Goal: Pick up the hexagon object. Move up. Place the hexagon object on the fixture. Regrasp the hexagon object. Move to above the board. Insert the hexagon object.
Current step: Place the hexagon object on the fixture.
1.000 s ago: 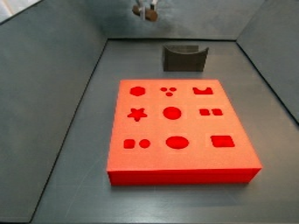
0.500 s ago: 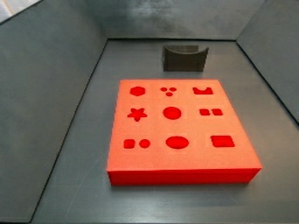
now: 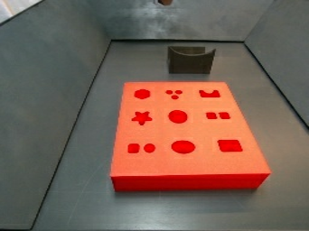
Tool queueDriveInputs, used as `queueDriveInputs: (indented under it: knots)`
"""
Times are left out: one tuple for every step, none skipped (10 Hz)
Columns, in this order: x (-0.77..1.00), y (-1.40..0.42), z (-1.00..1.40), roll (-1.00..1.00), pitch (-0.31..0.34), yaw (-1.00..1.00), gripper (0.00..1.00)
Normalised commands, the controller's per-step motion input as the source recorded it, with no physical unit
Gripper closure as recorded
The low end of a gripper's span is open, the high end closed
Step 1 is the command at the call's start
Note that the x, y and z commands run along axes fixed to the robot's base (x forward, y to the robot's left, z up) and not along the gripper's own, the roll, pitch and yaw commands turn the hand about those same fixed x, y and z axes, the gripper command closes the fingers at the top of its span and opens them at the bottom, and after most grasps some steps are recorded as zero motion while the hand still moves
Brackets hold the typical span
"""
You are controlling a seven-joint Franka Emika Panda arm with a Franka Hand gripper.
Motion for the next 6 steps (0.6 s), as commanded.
queueDriveInputs:
  knots:
    - [0.37, -1.00, -0.10, -0.12, -0.210, -1.00, 1.00]
    - [0.38, -1.00, -0.10, -0.11, -0.191, -0.86, 1.00]
    - [0.39, -1.00, -0.10, -0.07, -0.130, -0.53, 1.00]
    - [0.41, -1.00, -0.11, -0.04, -0.082, -0.33, 1.00]
    - [0.39, -0.88, -0.11, 0.01, -0.039, -0.17, 1.00]
    - [0.29, -0.63, -0.09, 0.05, -0.018, -0.08, 1.00]
